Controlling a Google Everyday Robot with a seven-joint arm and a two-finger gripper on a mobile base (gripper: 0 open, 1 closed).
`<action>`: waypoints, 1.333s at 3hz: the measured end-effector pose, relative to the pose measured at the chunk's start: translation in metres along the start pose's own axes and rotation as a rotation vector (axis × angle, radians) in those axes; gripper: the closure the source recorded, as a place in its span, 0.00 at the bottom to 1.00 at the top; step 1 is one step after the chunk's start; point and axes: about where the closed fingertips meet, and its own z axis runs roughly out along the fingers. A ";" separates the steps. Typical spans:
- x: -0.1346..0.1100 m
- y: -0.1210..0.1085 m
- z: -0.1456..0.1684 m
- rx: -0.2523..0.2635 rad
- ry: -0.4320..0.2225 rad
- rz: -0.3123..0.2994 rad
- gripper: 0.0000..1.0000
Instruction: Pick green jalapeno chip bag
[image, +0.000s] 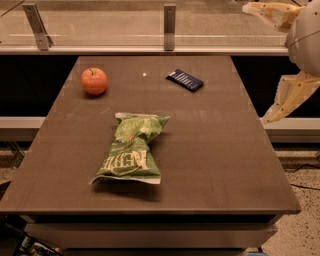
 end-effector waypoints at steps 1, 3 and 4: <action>-0.008 0.002 0.003 0.022 -0.007 -0.048 0.00; -0.036 0.015 0.028 0.039 -0.059 -0.213 0.00; -0.052 0.018 0.048 0.017 -0.085 -0.328 0.00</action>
Offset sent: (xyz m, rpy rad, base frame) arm -0.0109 0.0294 -0.0181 -0.0310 -0.1440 0.1388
